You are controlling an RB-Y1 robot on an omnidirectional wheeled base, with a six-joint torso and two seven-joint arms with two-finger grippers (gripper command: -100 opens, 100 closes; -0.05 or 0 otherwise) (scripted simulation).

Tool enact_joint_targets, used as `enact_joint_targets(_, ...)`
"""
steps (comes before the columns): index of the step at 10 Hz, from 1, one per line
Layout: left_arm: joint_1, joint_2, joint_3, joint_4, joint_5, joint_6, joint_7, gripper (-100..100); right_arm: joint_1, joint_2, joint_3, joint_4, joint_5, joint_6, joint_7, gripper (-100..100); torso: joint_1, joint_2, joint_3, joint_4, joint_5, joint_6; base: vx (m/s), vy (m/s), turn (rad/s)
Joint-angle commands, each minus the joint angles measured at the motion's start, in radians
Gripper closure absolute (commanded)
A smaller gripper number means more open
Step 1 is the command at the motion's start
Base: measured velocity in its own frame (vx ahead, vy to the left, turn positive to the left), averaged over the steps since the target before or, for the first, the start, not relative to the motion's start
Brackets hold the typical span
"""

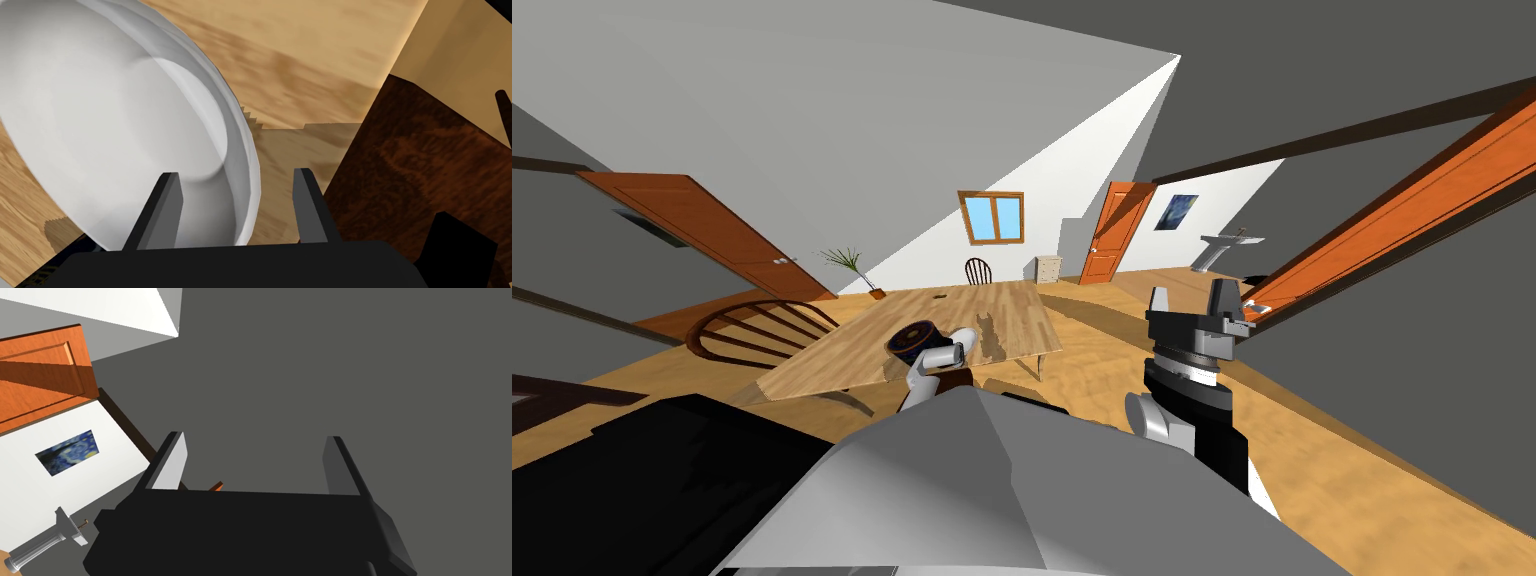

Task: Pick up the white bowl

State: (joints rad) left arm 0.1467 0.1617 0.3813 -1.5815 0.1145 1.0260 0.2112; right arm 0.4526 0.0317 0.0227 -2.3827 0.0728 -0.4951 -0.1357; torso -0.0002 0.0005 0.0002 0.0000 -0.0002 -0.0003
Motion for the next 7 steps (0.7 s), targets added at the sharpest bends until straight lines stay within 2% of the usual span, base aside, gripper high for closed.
enact_joint_targets(1,0.000,0.000,0.000,0.000,0.000,0.000,0.000,100,0.000,0.000,0.000,0.000,0.000,0.000,0.000,0,0.000,0.000,0.000,0.000,0.000,0.000,0.000,0.000,0.000)
enact_joint_targets(4,0.001,-0.001,0.000,0.001,0.000,0.001,0.001,100,0.000,0.000,0.000,0.000,0.000,0.000,0.000,0,0.000,0.000,0.000,0.000,0.000,0.001,0.000,0.000,0.000)
enact_joint_targets(5,0.001,-0.001,0.000,0.001,0.001,0.001,0.001,0,0.000,0.000,0.000,0.000,0.000,0.000,0.000,0,0.000,0.000,0.000,0.000,-0.001,0.001,0.000,0.000,0.000)
enact_joint_targets(6,0.006,0.002,0.005,-0.035,0.004,0.031,0.001,100,0.000,0.000,0.000,0.000,0.000,0.000,0.000,0,0.000,0.000,0.000,0.001,-0.001,0.001,0.000,0.000,0.000)
enact_joint_targets(7,0.010,0.004,0.007,-0.053,0.006,0.048,0.002,100,0.000,0.000,0.000,0.000,0.000,0.000,0.000,0,-0.001,0.000,0.001,0.001,-0.001,0.000,-0.005,-0.004,0.017)
